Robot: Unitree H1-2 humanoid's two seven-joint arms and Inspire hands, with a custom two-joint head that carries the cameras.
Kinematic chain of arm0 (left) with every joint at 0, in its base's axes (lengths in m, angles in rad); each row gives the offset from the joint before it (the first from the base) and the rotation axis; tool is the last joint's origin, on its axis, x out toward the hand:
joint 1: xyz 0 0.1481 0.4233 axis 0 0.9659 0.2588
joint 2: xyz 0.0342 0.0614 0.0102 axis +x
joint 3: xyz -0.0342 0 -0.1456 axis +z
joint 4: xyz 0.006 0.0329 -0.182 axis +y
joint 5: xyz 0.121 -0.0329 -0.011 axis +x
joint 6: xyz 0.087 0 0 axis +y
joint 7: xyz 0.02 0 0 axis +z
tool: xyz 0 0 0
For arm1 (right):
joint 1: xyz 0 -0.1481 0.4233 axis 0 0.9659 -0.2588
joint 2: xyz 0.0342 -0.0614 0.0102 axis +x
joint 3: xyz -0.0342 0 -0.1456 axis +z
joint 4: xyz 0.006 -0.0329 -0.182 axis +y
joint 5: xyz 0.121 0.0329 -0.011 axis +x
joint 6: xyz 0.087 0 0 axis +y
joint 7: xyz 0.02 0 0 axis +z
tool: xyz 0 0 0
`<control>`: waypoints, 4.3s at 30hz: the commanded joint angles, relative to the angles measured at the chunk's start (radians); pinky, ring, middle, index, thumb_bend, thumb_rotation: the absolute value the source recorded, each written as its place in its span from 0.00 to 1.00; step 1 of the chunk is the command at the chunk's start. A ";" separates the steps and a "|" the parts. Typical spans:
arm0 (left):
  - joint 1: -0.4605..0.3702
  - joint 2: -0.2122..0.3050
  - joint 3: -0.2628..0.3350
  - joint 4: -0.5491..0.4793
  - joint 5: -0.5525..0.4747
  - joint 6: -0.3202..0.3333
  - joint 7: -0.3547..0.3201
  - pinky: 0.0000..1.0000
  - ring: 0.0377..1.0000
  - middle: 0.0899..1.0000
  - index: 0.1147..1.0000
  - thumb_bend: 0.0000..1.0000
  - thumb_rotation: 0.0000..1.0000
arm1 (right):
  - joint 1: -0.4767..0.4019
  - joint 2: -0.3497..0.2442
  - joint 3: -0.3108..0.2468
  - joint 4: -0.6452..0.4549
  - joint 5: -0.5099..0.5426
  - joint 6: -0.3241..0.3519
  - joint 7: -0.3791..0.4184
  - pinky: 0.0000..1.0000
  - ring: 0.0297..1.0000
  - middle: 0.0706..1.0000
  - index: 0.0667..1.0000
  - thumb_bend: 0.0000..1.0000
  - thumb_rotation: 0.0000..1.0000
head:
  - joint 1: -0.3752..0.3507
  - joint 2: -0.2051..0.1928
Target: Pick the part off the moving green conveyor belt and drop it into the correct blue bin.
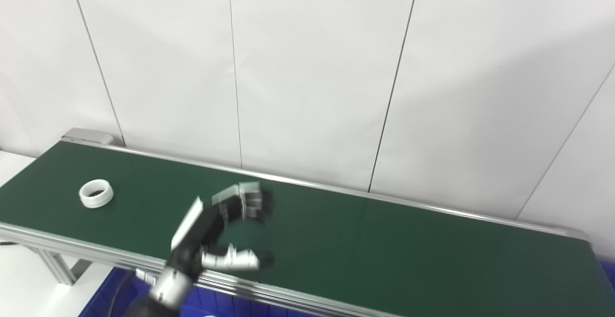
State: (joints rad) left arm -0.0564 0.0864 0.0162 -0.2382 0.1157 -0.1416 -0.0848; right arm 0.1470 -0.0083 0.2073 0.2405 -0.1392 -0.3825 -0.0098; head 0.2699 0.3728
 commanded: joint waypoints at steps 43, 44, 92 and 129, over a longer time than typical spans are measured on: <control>-0.397 0.296 -0.240 0.356 0.526 0.327 -0.102 0.75 0.83 0.86 0.83 0.92 0.09 | -0.027 -0.004 -0.024 -0.011 0.033 -0.066 0.017 0.74 0.82 0.85 1.00 0.44 1.00 | 0.066 0.052; -0.397 0.297 -0.240 0.355 0.526 0.327 -0.103 0.74 0.83 0.86 0.83 0.92 0.09 | -0.027 -0.004 -0.024 -0.013 0.030 -0.063 0.016 0.74 0.82 0.85 1.00 0.44 1.00 | 0.069 0.056; -0.523 0.386 -0.412 0.500 0.693 0.407 -0.335 0.93 0.89 0.89 0.81 0.96 0.03 | -0.020 -0.012 -0.048 -0.047 0.043 -0.038 0.041 0.76 0.82 0.85 0.99 0.44 1.00 | 0.090 0.078; -0.516 0.415 -0.439 0.558 0.712 0.356 -0.276 0.90 0.87 0.88 0.80 0.92 0.00 | -0.015 -0.014 -0.049 -0.049 0.051 -0.033 0.050 0.75 0.82 0.85 0.98 0.46 1.00 | 0.087 0.072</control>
State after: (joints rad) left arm -0.5358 0.4695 -0.4319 0.3511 0.8201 0.2302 -0.3739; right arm 0.1368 -0.0217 0.1613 0.2274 -0.0958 -0.3968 0.0304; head 0.3559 0.4433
